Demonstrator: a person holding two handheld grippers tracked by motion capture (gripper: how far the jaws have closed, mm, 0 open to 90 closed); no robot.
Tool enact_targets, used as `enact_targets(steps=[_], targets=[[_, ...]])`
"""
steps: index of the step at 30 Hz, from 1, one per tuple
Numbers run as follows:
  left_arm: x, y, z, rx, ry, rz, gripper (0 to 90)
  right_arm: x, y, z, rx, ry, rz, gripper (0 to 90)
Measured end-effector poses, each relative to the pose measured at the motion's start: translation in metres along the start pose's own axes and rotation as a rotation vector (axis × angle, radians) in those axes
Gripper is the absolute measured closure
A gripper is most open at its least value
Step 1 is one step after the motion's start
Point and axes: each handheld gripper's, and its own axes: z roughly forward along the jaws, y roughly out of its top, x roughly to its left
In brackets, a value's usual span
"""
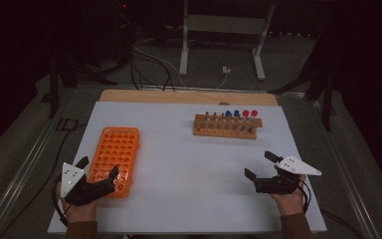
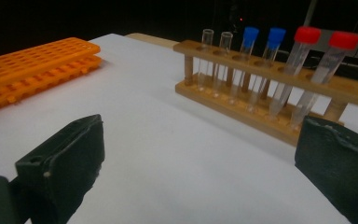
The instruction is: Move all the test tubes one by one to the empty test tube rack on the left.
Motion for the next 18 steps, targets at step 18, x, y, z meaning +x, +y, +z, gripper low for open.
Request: enact_targets(steps=[18], targets=[[0.001, -0.003, 0.000, -0.027, -0.005, -0.017, 0.7, -0.015, 0.054, 0.015, -0.026, -0.048, -0.005, 1.8]])
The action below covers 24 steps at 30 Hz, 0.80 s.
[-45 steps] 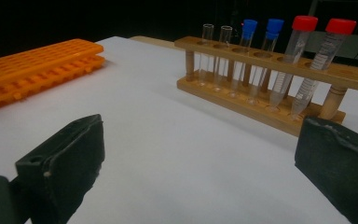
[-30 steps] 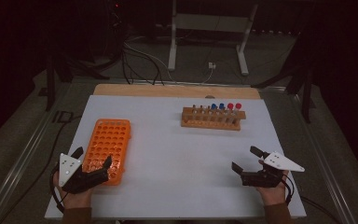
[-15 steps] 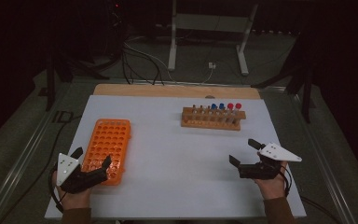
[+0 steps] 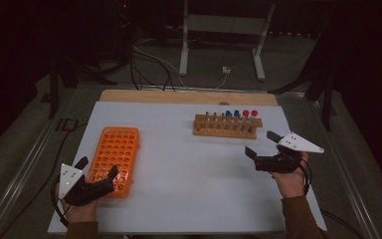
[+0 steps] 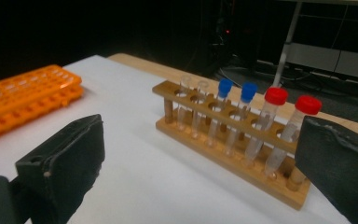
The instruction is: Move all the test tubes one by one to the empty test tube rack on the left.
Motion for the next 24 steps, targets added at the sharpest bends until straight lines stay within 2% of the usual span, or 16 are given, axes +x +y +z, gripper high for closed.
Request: enact_targets(steps=[7, 11, 14, 17, 24], targets=[[-0.002, -0.002, 0.004, -0.015, 0.000, 0.043, 0.7, -0.006, 0.017, 0.007, -0.020, -0.008, -0.011, 1.8], [0.000, -0.003, 0.004, -0.019, -0.002, 0.047, 0.7, -0.007, 0.024, 0.010, -0.022, -0.014, -0.028, 1.9], [0.001, -0.004, 0.005, -0.011, -0.008, 0.032, 0.7, -0.010, 0.028, 0.014, -0.022, -0.022, -0.040, 1.9], [0.001, -0.003, 0.006, 0.022, 0.001, 0.021, 0.7, -0.015, 0.031, 0.018, -0.027, -0.033, -0.029, 1.9], [0.002, -0.002, 0.007, 0.045, 0.006, -0.011, 0.7, -0.026, 0.042, 0.027, -0.046, -0.039, -0.005, 2.2]])
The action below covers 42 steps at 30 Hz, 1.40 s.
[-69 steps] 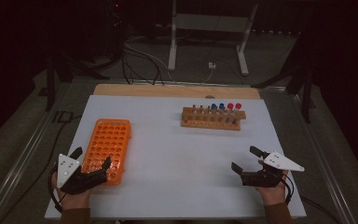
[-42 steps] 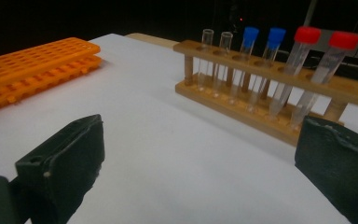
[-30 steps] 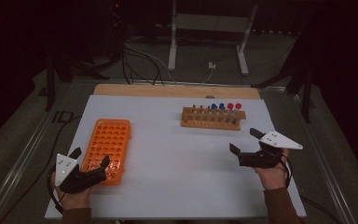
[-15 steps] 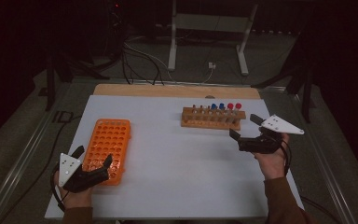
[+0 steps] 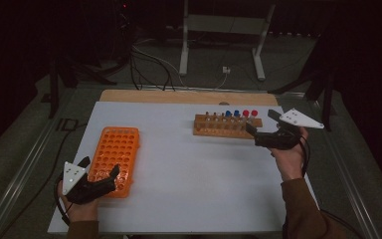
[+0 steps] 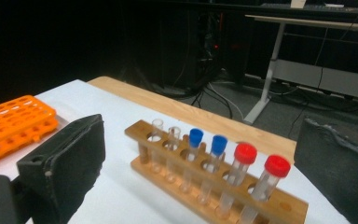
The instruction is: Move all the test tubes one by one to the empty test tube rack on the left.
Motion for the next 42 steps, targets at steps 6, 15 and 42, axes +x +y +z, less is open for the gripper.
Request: enact_targets(steps=[6, 15, 42], targets=[[0.001, 0.000, -0.001, -0.003, 0.004, -0.011, 0.7, -0.011, 0.005, 0.014, -0.012, -0.016, 0.010, 2.3], [0.001, 0.000, 0.000, 0.000, 0.000, -0.024, 0.7, -0.030, 0.000, 0.033, 0.007, -0.040, 0.075, 2.3], [0.005, -0.001, -0.001, -0.015, 0.005, -0.064, 0.7, -0.069, -0.030, 0.067, 0.136, -0.154, 0.200, 26.8]])
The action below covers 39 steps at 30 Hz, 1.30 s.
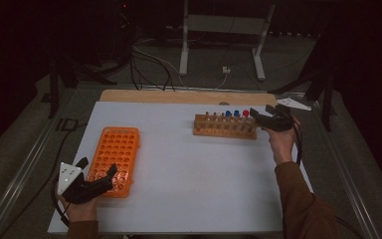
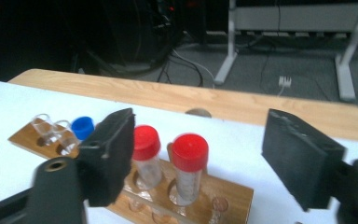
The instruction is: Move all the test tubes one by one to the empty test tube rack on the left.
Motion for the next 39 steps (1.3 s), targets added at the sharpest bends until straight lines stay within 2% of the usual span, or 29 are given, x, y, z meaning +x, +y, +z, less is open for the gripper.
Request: enact_targets(steps=[2, 6, 9, 11, 20, 24, 30, 39], targets=[[0.000, 0.000, 0.000, 0.000, -0.001, 0.000, 0.7, 0.000, -0.004, 0.004, 0.013, -0.010, 0.020, 32.0], [0.000, 0.000, -0.001, -0.002, -0.002, -0.001, 0.7, 0.005, -0.007, 0.009, 0.020, -0.068, 0.004, 45.0], [0.000, 0.000, -0.001, -0.003, -0.003, -0.004, 0.7, 0.007, -0.009, 0.013, 0.035, -0.047, -0.004, 51.1], [0.001, 0.000, -0.001, -0.004, -0.003, -0.004, 0.7, 0.008, -0.010, 0.015, 0.045, -0.061, -0.013, 54.4], [0.001, 0.000, -0.001, -0.004, -0.001, -0.008, 0.7, 0.009, -0.020, 0.026, 0.100, -0.056, -0.013, 68.7], [0.001, 0.000, -0.001, -0.005, -0.002, -0.007, 0.7, 0.013, -0.022, 0.030, 0.122, -0.071, -0.034, 72.3], [0.002, 0.000, -0.002, -0.008, -0.001, -0.015, 0.7, 0.015, -0.023, 0.031, 0.113, -0.083, -0.042, 74.4], [0.002, 0.000, -0.003, -0.008, 0.001, -0.015, 0.7, 0.017, -0.015, 0.020, 0.058, -0.086, -0.054, 74.6]])
